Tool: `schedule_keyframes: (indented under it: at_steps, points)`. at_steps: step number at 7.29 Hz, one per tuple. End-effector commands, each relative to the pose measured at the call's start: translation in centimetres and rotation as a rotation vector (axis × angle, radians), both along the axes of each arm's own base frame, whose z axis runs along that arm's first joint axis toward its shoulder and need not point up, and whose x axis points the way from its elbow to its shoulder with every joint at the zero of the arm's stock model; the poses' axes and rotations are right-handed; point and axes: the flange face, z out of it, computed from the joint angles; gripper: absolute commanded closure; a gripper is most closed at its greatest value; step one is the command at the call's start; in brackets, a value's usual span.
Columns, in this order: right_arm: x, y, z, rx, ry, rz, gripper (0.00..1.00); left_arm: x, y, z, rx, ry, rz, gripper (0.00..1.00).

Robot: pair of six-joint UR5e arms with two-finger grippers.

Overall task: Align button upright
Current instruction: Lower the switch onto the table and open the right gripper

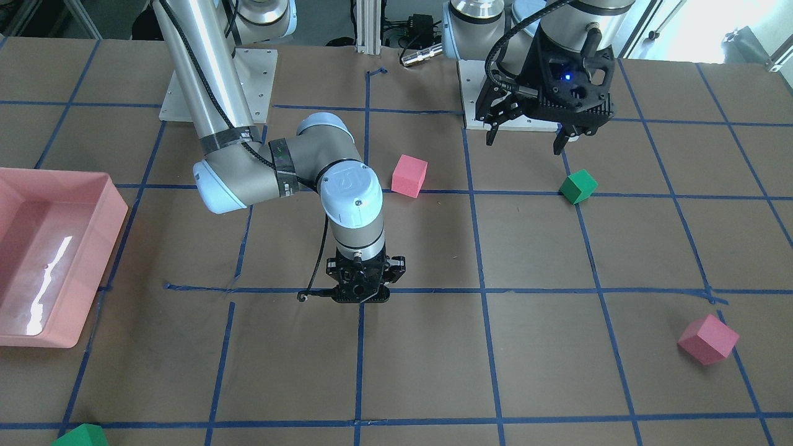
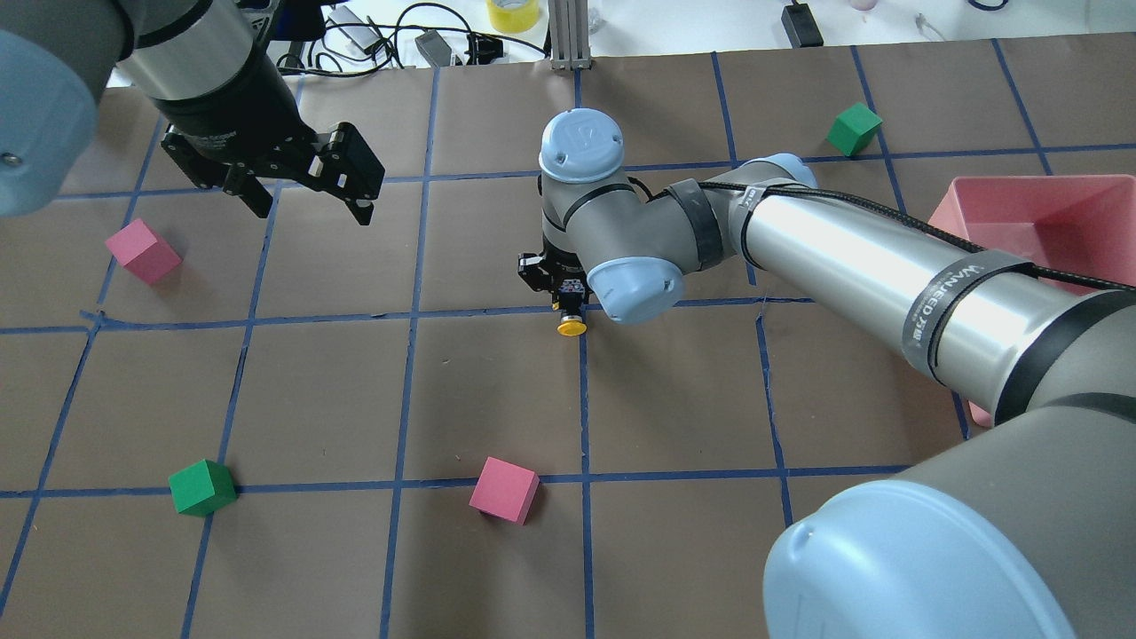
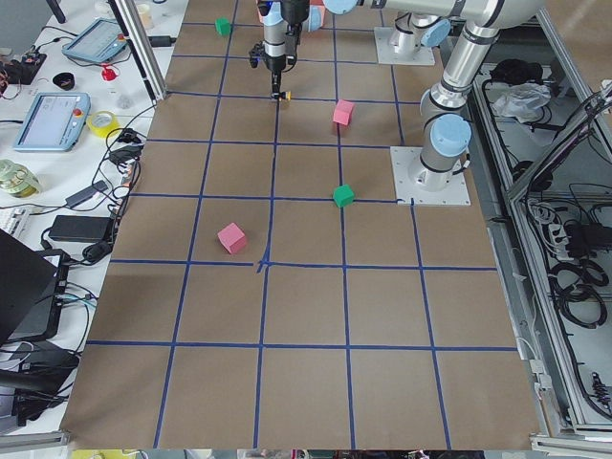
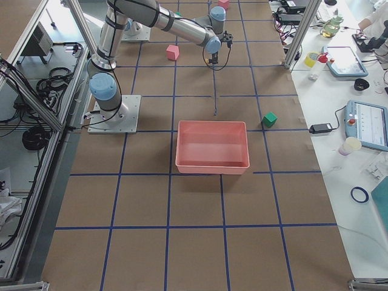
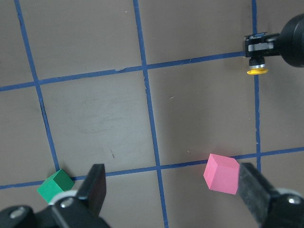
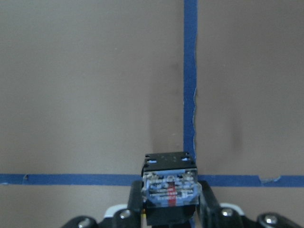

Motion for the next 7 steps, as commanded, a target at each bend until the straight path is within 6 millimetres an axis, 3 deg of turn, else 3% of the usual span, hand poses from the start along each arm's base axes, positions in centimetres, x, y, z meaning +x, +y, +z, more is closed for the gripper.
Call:
schedule_keyframes:
  at_steps: [1, 2, 4, 5, 7]
  points:
    - [-0.2, 0.5, -0.7, 0.016, 0.005, 0.000, 0.32, -0.1, -0.1, 0.0, -0.003, 0.007, -0.040, 0.00]
    - [-0.2, 0.6, -0.7, 0.019, 0.005, 0.002, 0.23, -0.1, -0.2, 0.1, -0.005, 0.009, -0.037, 0.00]
    - [0.2, 1.1, 0.1, 0.017, 0.002, 0.011, 0.17, -0.1, -0.7, 0.0, -0.016, 0.004, -0.045, 0.00]
    - [0.3, 1.2, 2.6, -0.025, -0.010, 0.047, 0.05, -0.1, -0.8, -0.2, -0.028, 0.003, -0.045, 0.00]
    - [-1.3, 1.3, 7.4, -0.066, 0.048, 0.121, 0.00, 0.0, -0.9, 0.0, -0.033, 0.000, -0.045, 0.00]
